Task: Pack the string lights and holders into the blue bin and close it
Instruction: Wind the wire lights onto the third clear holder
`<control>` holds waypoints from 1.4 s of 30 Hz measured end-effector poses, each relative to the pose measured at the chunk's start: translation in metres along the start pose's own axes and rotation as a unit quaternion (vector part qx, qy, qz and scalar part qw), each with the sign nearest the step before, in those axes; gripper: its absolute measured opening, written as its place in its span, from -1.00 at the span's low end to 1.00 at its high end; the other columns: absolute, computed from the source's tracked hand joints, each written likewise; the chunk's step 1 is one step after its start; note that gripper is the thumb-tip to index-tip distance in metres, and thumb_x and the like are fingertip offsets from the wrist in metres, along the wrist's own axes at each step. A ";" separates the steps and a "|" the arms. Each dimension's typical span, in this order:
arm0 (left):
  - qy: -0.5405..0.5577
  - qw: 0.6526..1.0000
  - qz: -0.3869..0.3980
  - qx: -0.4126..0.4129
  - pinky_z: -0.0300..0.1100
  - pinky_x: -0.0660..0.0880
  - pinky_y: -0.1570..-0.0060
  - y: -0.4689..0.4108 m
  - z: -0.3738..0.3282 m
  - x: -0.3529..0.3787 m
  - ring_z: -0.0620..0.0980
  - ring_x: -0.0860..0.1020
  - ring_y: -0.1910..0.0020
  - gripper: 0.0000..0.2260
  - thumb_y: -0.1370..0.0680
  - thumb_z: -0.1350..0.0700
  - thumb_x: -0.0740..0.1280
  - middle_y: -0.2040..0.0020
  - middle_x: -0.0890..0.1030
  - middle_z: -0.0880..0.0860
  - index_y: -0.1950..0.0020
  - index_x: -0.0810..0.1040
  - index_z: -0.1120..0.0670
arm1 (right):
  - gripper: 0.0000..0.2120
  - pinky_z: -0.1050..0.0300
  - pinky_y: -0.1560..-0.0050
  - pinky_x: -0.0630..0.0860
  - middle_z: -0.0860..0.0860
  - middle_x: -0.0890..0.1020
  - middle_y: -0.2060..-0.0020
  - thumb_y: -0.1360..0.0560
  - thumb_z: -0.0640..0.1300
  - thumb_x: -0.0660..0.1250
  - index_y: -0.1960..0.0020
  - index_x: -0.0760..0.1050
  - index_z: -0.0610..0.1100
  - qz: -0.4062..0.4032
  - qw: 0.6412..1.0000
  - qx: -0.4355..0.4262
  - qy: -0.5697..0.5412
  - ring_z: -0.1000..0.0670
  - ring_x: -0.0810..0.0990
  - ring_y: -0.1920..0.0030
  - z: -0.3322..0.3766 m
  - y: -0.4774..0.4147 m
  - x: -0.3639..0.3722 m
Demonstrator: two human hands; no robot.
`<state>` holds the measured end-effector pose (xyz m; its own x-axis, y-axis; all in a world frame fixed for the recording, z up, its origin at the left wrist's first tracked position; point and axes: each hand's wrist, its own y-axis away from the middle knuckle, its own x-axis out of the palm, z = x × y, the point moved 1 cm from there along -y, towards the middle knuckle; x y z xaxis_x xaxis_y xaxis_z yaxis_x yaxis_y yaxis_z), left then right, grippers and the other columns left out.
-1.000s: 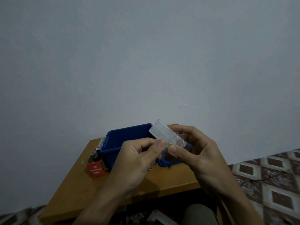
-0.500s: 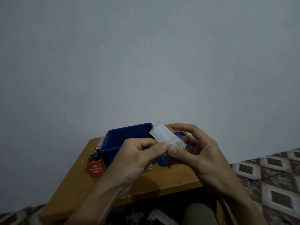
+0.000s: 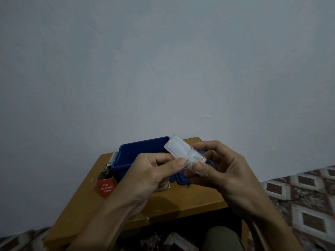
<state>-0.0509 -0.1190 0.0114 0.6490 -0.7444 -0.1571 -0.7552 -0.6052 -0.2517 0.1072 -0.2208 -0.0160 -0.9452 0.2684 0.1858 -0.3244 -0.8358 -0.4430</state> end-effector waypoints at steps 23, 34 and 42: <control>-0.132 0.987 -0.077 0.053 -0.43 0.40 0.41 0.002 -0.006 0.008 -0.24 0.55 0.44 -0.73 -0.46 -0.04 0.40 0.40 0.63 -0.08 0.10 0.70 0.17 | -0.67 -0.02 0.07 0.69 -0.10 0.65 0.10 -0.49 -0.15 0.42 -0.25 0.59 -0.01 -0.013 0.995 -0.048 0.091 -0.13 0.72 0.07 -0.009 -0.004 0.001; -0.103 0.992 -0.056 0.038 -0.45 0.34 0.48 0.004 -0.006 0.006 -0.24 0.48 0.51 -0.73 -0.49 0.01 0.39 0.43 0.61 -0.05 0.06 0.72 0.20 | -0.80 -0.23 0.09 0.68 -0.12 0.66 0.15 -0.42 -0.07 0.44 -0.04 0.63 0.08 -0.012 0.997 -0.039 0.062 -0.18 0.73 0.13 -0.008 -0.004 -0.001; -0.110 0.992 -0.057 0.011 -0.47 0.41 0.39 0.005 -0.008 0.010 -0.28 0.56 0.42 -0.79 -0.55 0.05 0.36 0.36 0.65 -0.12 -0.02 0.70 0.15 | -0.67 -0.15 0.04 0.69 -0.07 0.68 0.12 -0.39 -0.06 0.45 -0.15 0.60 -0.06 -0.043 0.996 -0.037 0.069 -0.13 0.73 0.09 -0.014 -0.006 0.001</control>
<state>-0.0488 -0.1317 0.0161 0.7362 -0.5904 -0.3307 -0.6752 -0.6740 -0.2998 0.1080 -0.2092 -0.0253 -0.9080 0.4054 0.1058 -0.4016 -0.7703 -0.4953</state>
